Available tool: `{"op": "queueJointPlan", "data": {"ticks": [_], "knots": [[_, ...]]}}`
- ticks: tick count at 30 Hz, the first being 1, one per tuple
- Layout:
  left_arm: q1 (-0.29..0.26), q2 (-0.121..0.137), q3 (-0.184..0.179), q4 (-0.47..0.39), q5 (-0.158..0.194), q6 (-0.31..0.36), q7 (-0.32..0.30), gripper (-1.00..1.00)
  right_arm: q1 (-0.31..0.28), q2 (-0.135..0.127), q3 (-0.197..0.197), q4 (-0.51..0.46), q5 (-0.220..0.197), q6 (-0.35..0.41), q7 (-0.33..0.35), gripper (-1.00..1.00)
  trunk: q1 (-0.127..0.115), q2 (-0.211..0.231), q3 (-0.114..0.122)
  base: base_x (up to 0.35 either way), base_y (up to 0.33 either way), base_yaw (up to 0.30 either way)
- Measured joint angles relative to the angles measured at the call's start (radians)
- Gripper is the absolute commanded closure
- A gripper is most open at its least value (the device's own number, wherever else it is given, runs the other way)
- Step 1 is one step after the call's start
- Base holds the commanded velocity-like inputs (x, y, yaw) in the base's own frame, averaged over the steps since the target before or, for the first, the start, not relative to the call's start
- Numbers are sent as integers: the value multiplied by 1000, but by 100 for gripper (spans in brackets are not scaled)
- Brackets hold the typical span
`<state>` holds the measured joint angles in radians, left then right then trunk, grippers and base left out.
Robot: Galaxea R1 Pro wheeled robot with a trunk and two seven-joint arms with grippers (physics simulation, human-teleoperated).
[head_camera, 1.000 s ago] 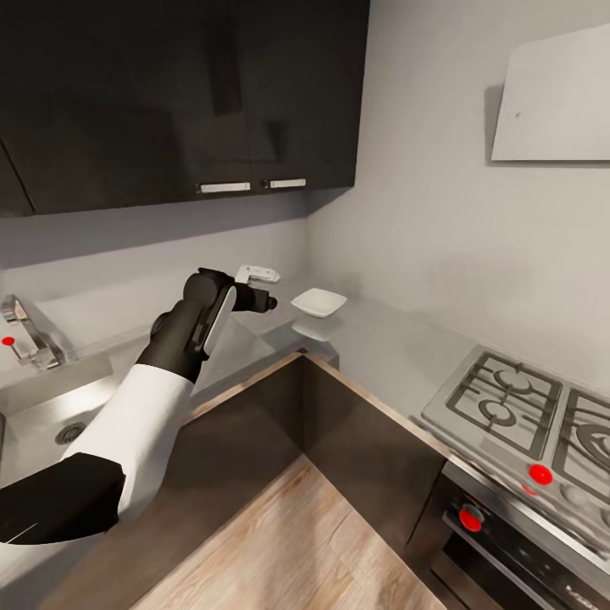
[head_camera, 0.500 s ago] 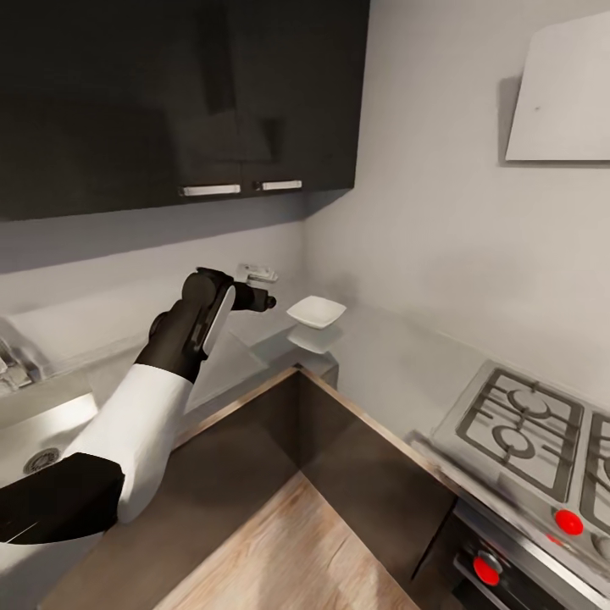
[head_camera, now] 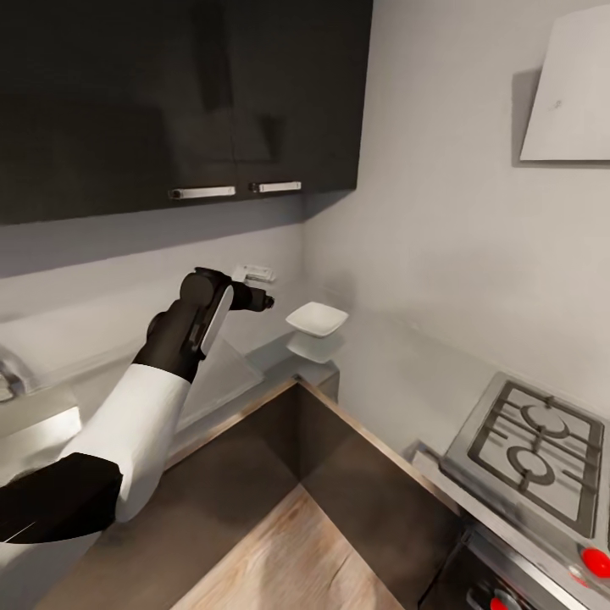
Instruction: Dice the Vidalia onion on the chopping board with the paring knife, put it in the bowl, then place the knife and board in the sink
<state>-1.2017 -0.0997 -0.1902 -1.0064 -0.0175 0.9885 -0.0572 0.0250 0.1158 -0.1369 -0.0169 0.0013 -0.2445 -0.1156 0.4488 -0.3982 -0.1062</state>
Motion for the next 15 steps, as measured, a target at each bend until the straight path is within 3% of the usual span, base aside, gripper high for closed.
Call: {"op": "queueJointPlan", "data": {"ticks": [10,15], "knots": [[0,0,-3,0,0,0,0,-100,0,-3,-1,0,0,0,-10,-100,0,0,0,323,0,0],[1,0,-3,-1,0,0,0,-100,0,-14,0,2,-1,2,-42,-100,0,0,0,164,0,0]]}}
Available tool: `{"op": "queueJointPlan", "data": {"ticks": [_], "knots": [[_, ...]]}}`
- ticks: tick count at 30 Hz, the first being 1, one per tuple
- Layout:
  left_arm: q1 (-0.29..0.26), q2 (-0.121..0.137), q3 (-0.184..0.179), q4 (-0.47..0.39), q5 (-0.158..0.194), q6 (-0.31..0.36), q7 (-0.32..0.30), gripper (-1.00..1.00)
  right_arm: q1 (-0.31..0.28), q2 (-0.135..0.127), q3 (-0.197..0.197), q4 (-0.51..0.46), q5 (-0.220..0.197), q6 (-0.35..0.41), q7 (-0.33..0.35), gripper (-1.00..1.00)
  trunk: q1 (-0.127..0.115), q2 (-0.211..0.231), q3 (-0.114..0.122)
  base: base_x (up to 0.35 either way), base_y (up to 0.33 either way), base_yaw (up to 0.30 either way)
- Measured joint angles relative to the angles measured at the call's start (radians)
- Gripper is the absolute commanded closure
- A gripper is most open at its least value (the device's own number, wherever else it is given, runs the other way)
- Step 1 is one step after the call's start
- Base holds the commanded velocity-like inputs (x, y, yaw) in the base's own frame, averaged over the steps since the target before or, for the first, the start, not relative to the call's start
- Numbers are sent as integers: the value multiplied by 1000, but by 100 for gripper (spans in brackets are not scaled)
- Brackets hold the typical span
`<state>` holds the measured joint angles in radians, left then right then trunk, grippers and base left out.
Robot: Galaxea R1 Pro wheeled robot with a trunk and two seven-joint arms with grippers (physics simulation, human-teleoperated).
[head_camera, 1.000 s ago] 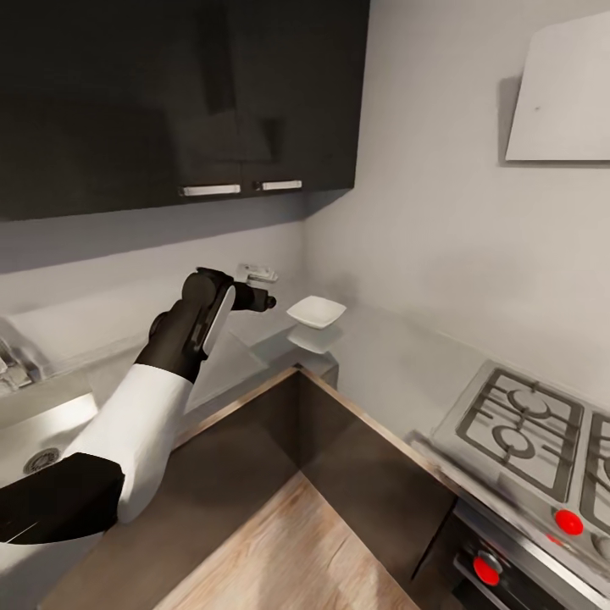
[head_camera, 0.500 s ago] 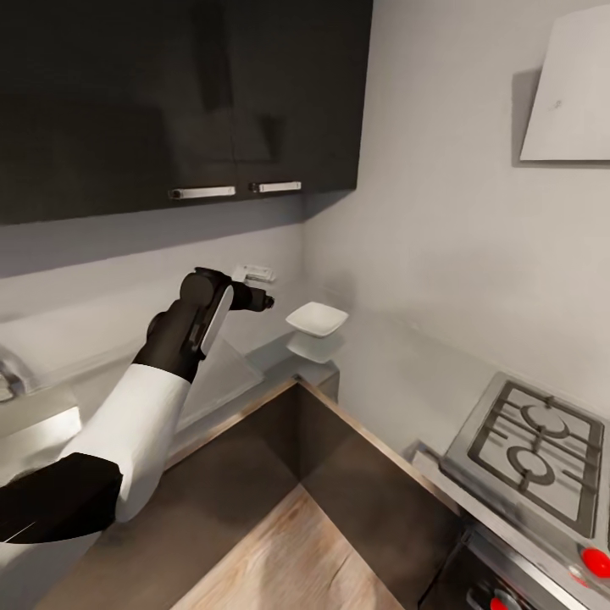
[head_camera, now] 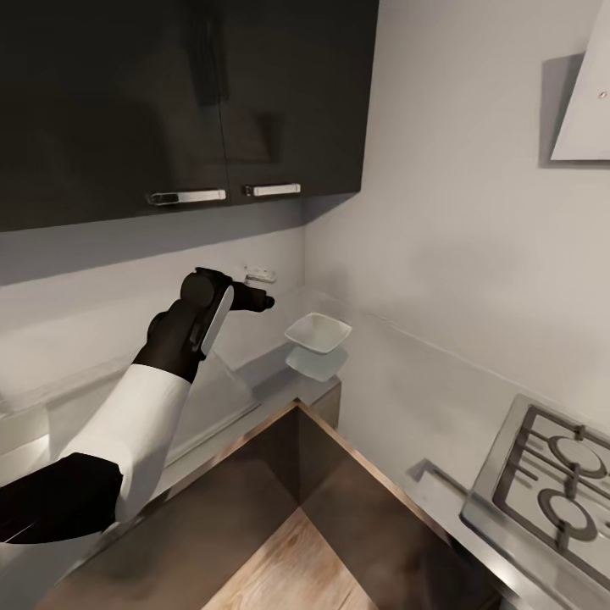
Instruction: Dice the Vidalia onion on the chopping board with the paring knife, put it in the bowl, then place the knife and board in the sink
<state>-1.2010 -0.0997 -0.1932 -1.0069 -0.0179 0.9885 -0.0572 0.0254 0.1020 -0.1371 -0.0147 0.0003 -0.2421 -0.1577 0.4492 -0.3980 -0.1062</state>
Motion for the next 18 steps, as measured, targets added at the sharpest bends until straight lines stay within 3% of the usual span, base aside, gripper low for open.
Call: {"op": "queueJointPlan", "data": {"ticks": [8,18], "knots": [[1,3,0,0,-1,0,0,-100,17,-2,-1,2,-2,60,-67,-100,0,0,0,26,23,0],[2,3,0,6,-1,0,0,-100,19,-3,-1,1,-3,68,-108,-100,0,0,0,161,201,0]]}}
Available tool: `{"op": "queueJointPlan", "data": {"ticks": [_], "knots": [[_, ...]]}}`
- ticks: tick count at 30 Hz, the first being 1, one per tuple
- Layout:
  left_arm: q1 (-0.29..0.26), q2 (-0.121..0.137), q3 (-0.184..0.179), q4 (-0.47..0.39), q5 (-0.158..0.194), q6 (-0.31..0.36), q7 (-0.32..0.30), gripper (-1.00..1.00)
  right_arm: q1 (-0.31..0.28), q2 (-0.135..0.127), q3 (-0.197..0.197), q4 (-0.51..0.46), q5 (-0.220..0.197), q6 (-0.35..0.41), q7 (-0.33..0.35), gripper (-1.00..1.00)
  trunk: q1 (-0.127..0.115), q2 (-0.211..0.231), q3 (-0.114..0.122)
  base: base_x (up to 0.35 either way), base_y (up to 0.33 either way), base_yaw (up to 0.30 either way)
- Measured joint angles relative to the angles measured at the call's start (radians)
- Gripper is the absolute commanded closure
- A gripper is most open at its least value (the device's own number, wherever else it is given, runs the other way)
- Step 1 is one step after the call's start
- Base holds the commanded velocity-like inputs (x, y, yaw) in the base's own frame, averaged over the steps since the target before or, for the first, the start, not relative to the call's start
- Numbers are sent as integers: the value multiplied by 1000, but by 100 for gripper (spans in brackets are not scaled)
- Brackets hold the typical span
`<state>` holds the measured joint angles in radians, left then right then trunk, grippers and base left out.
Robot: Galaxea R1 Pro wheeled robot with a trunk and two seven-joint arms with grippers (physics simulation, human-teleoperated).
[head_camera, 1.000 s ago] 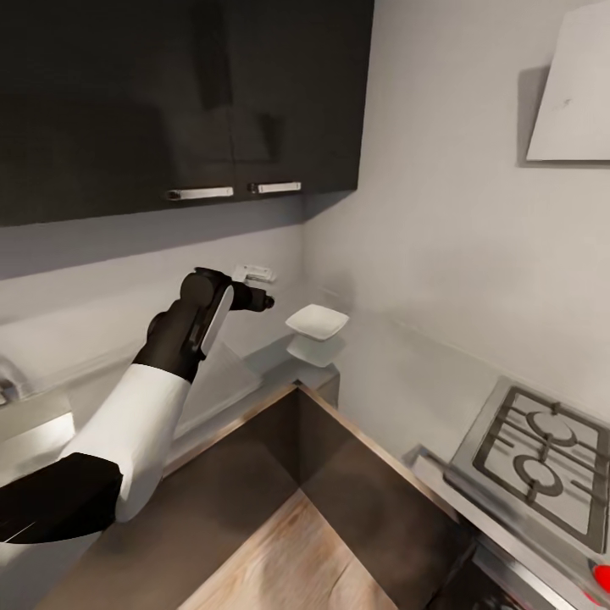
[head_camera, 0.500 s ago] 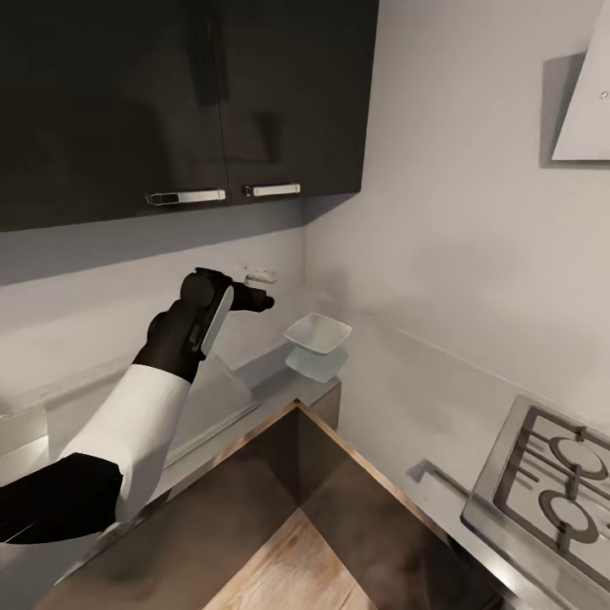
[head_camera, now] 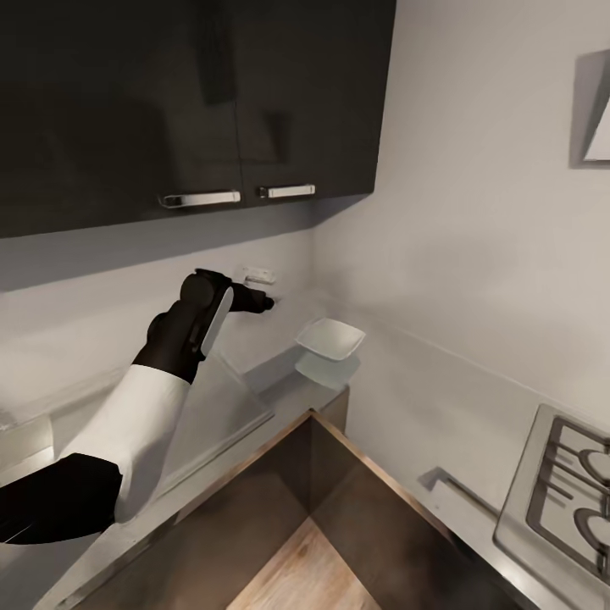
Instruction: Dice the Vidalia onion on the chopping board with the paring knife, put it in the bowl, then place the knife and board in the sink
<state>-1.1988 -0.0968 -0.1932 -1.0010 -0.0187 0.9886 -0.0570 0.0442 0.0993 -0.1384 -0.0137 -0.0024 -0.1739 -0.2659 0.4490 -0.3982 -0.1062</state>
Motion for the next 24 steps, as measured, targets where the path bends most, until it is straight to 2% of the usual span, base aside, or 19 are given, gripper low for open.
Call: {"op": "queueJointPlan", "data": {"ticks": [7,15,24], "knots": [[0,-2,-1,-1,1,0,0,-100,0,1,1,0,0,0,-1,-100,0,0,0,282,183,0],[2,-3,-25,-2,1,0,0,-100,0,0,0,0,-1,0,34,-100,0,0,0,305,-28,0],[2,-3,-46,-1,1,0,-1,-100,0,0,1,0,0,0,50,-100,0,0,0,55,-16,0]]}}
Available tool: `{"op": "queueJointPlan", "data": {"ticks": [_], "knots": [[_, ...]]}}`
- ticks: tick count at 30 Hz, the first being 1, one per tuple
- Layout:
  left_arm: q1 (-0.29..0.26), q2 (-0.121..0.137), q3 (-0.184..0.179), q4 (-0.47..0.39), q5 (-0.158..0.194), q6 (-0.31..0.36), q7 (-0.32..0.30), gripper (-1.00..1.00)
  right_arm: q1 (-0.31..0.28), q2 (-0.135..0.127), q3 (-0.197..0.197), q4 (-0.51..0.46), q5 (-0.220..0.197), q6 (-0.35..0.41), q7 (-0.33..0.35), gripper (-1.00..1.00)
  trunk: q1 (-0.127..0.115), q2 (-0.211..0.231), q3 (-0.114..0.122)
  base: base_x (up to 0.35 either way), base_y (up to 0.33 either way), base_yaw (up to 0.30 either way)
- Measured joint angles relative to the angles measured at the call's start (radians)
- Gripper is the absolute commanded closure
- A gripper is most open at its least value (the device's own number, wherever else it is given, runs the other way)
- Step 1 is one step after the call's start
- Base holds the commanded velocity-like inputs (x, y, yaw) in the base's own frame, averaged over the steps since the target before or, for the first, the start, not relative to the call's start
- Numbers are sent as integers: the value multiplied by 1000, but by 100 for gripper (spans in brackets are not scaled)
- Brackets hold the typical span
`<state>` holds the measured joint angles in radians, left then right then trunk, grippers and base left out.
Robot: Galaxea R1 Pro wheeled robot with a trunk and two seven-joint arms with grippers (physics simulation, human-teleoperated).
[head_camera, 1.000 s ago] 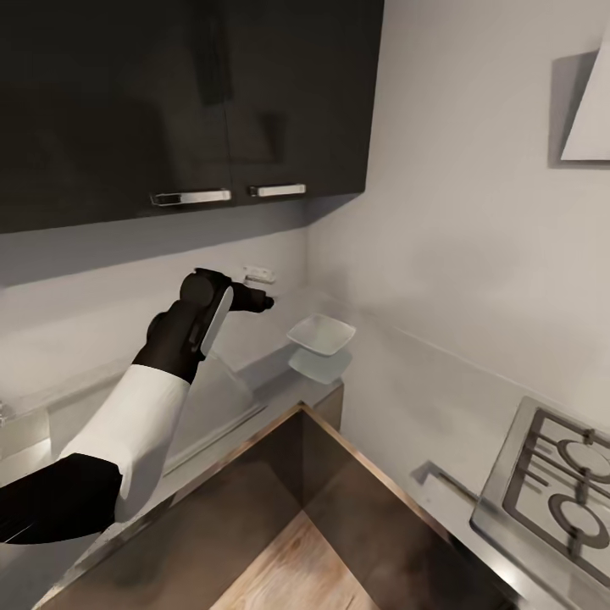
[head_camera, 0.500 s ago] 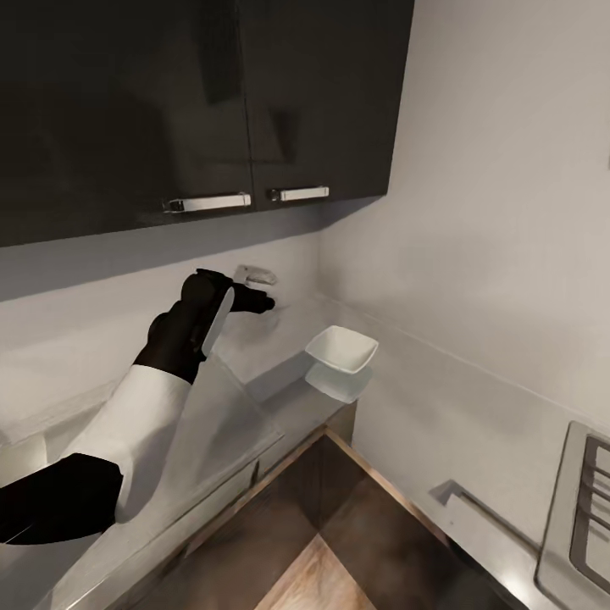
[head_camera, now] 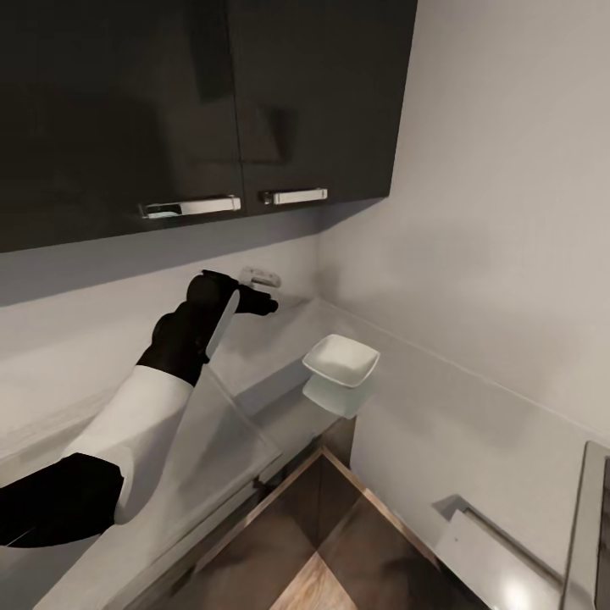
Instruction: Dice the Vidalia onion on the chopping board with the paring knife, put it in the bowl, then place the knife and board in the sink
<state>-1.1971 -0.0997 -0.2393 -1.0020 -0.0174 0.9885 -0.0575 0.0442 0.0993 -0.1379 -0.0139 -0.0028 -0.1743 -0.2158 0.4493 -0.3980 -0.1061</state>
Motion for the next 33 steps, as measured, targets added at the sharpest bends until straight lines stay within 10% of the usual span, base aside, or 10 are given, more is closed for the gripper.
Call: {"op": "queueJointPlan", "data": {"ticks": [33], "knots": [[1,6,-3,17,-2,0,1,-100,0,0,0,-3,1,-4,0,-100,0,0,0,71,-20,0]]}}
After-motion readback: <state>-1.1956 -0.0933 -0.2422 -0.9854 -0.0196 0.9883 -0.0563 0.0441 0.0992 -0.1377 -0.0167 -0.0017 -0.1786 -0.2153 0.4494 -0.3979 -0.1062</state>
